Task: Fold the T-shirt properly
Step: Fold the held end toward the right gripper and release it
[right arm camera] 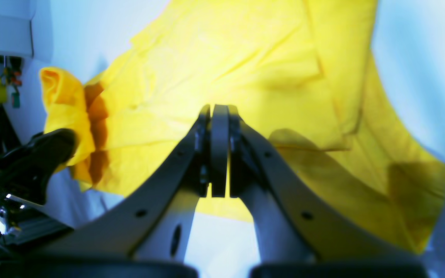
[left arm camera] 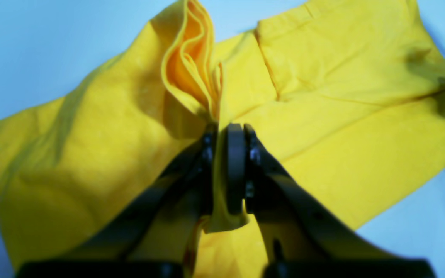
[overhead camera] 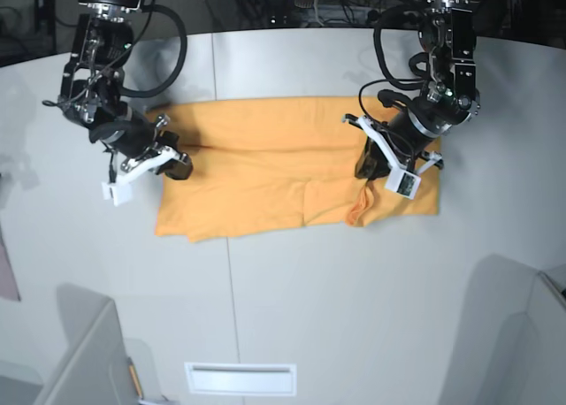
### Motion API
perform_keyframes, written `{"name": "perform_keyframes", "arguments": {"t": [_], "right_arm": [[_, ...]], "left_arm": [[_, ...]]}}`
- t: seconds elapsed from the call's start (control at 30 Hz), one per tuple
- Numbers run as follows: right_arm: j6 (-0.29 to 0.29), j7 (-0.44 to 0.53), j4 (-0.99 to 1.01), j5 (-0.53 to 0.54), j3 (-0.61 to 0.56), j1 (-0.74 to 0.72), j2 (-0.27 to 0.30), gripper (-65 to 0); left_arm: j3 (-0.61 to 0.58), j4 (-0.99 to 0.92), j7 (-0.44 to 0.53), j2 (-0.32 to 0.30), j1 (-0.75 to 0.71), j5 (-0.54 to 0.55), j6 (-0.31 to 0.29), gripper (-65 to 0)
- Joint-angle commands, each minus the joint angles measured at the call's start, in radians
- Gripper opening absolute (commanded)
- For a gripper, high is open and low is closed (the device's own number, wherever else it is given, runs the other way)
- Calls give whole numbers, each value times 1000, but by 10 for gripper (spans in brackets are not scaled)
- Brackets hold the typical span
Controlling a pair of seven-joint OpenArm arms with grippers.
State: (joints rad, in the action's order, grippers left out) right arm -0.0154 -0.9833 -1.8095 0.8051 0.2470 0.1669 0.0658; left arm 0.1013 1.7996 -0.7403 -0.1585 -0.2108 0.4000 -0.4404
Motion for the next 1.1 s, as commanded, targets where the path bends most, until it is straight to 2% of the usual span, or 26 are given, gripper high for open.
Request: {"name": "perform_keyframes", "arguments": {"t": [0.0, 0.13, 0.33, 1.07], "right_arm": [[-7, 14, -14, 17, 4, -13, 9, -650], [-7, 16, -14, 17, 1, -13, 7, -650], [-7, 14, -14, 17, 4, -13, 6, -650], [-8, 11, -14, 17, 5, -13, 9, -650]], "left_arm": [[-13, 16, 28, 1, 11, 18, 19, -650], [-64, 15, 31, 7, 14, 18, 74, -650], [-104, -2, 31, 21, 38, 18, 76, -650], [-105, -10, 28, 23, 40, 18, 76, -650]]}}
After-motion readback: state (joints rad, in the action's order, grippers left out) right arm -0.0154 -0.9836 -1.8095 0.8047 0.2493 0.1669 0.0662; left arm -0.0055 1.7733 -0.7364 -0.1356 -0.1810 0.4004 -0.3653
